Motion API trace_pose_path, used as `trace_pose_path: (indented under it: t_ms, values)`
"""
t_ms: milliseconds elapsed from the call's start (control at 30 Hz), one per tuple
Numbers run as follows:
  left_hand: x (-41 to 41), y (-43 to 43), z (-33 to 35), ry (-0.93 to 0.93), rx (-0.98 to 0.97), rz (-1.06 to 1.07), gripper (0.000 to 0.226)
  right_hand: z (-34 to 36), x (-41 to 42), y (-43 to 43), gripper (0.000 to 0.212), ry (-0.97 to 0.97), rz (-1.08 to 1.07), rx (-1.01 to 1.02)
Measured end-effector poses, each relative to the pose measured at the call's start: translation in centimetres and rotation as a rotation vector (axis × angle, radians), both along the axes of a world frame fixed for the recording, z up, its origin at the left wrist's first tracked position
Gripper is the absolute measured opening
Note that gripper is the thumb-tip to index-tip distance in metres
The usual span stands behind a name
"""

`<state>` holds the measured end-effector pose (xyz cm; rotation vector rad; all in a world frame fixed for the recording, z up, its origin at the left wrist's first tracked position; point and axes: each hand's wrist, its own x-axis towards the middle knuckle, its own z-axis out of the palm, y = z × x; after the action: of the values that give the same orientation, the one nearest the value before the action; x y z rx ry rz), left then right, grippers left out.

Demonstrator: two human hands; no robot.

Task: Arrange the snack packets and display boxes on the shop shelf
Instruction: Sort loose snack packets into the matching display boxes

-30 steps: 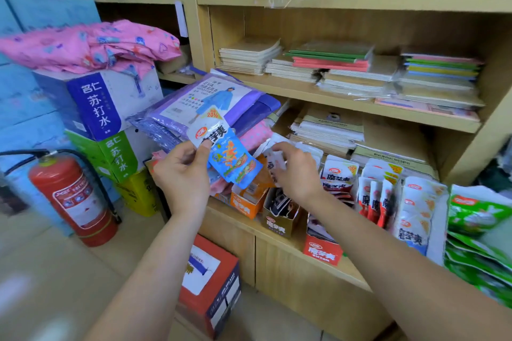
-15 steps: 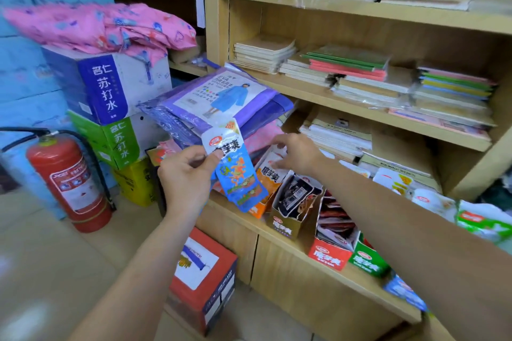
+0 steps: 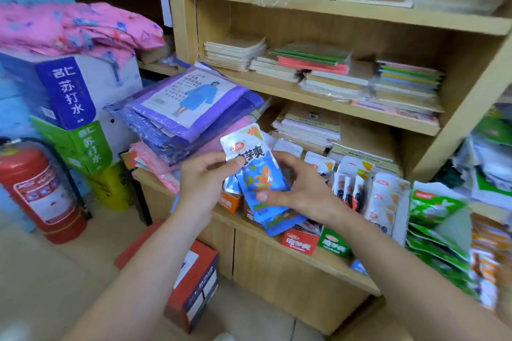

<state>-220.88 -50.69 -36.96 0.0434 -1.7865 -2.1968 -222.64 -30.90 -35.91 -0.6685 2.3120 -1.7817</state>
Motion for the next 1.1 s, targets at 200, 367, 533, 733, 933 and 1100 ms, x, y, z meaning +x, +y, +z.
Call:
trace_pose_path:
  t_ms: [200, 367, 533, 733, 933, 1100]
  values:
    - [0.7, 5.2, -0.2, -0.078, 0.009, -0.065, 0.024, -1.2, 2.6, 3.3, 0.038, -0.082, -0.235, -0.169]
    - [0.8, 9.3, -0.2, -0.211, 0.169, -0.285, 0.017, -2.9, 4.1, 7.2, 0.033, -0.27, -0.389, -0.486]
    - [2.5, 13.0, -1.1, -0.235, 0.147, -0.497, 0.035, -3.7, 5.0, 10.1, 0.036, -0.368, -0.408, -0.743]
    - [3.2, 16.0, -2.4, -0.175, -0.069, -0.418, 0.041, -3.8, 5.5, 12.1, 0.028, -0.372, -0.403, -0.739]
    - [3.0, 17.0, -2.2, -0.152, -0.038, -0.386, 0.039, -3.8, 5.7, 13.3, 0.02, -0.304, -0.533, -0.65]
    - [2.4, 16.3, -1.9, -0.137, -0.029, -0.284, 0.034, -3.4, 5.3, 15.1, 0.012, -0.298, -0.643, -0.683]
